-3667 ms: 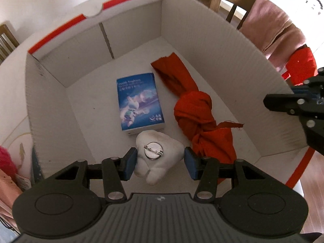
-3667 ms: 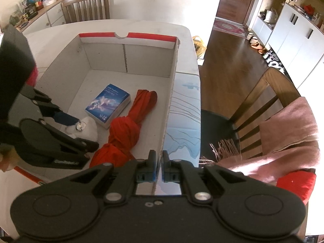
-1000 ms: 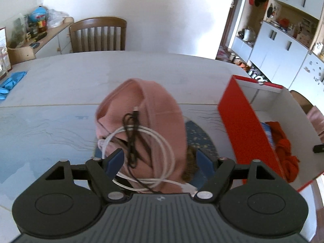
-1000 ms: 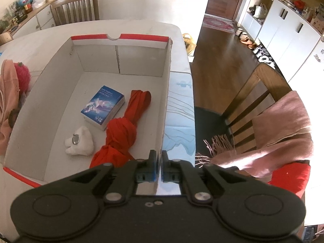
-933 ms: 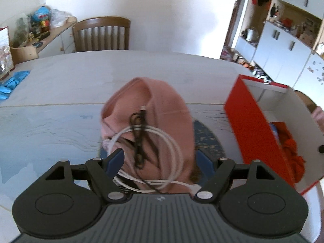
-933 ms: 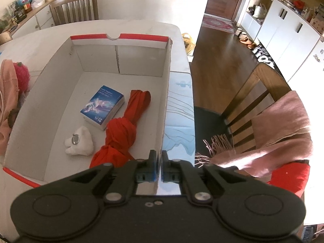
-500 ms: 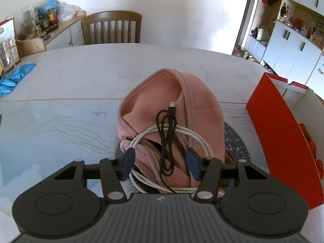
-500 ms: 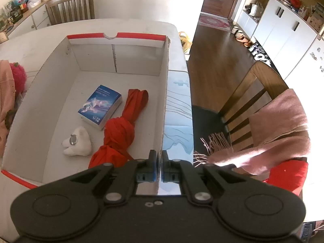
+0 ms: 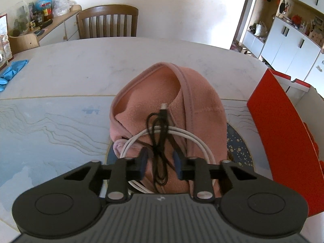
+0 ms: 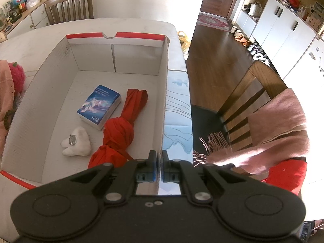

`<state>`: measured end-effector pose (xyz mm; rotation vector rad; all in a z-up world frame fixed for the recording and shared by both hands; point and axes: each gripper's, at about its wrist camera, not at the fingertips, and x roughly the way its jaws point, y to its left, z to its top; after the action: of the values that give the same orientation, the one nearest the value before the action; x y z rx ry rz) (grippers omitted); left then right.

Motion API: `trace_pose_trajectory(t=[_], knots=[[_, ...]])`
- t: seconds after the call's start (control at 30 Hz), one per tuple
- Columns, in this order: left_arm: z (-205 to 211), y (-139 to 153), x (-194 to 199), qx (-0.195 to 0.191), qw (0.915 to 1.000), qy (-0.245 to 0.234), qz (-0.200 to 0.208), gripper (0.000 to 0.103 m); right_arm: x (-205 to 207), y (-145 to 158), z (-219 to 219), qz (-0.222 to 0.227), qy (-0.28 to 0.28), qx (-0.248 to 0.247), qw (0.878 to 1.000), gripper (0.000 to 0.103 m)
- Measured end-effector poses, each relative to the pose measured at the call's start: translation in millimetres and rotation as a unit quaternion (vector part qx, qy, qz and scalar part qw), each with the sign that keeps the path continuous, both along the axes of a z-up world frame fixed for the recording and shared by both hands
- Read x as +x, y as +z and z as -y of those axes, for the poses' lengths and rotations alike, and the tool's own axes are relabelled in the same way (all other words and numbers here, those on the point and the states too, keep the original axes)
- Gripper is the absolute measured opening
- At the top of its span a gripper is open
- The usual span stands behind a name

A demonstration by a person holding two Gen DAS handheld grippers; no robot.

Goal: Organize objects
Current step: 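Grasp the black cable on the pink cloth with the left gripper and lift, then carry the black cable into the white box and open the left gripper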

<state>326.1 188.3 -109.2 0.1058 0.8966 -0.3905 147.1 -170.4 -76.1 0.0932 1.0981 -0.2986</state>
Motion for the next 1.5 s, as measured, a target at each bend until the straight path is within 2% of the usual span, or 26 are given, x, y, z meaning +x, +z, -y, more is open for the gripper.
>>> trace_pose_trajectory(t=[0.1, 0.43, 0.7, 0.87, 1.1, 1.5], knots=[[-1, 1, -2, 0.001, 1.0000, 0.002, 0.001, 0.012, 0, 0, 0, 0.000, 0.000, 0.000, 1.000, 0.004], [-12, 13, -17, -0.011, 0.9999, 0.005, 0.000, 0.009, 1, -1, 1, 0.001, 0.005, 0.001, 1.000, 0.004], [-24, 42, -35, -0.042, 0.9991, -0.001, -0.007, 0.009, 1, -1, 2, 0.001, 0.009, 0.002, 1.000, 0.003], [-19, 65, -46, -0.059, 0.9978, -0.027, -0.018, 0.009, 1, 0, 2, 0.001, 0.011, 0.002, 1.000, 0.003], [11, 94, -59, -0.083, 0.9933, -0.079, -0.017, 0.009, 0, 0, 3, 0.003, 0.014, 0.007, 1.000, 0.003], [99, 115, -69, -0.101, 0.9767, -0.189, -0.011, 0.009, 1, 0, 2, 0.003, 0.020, 0.006, 1.000, 0.003]])
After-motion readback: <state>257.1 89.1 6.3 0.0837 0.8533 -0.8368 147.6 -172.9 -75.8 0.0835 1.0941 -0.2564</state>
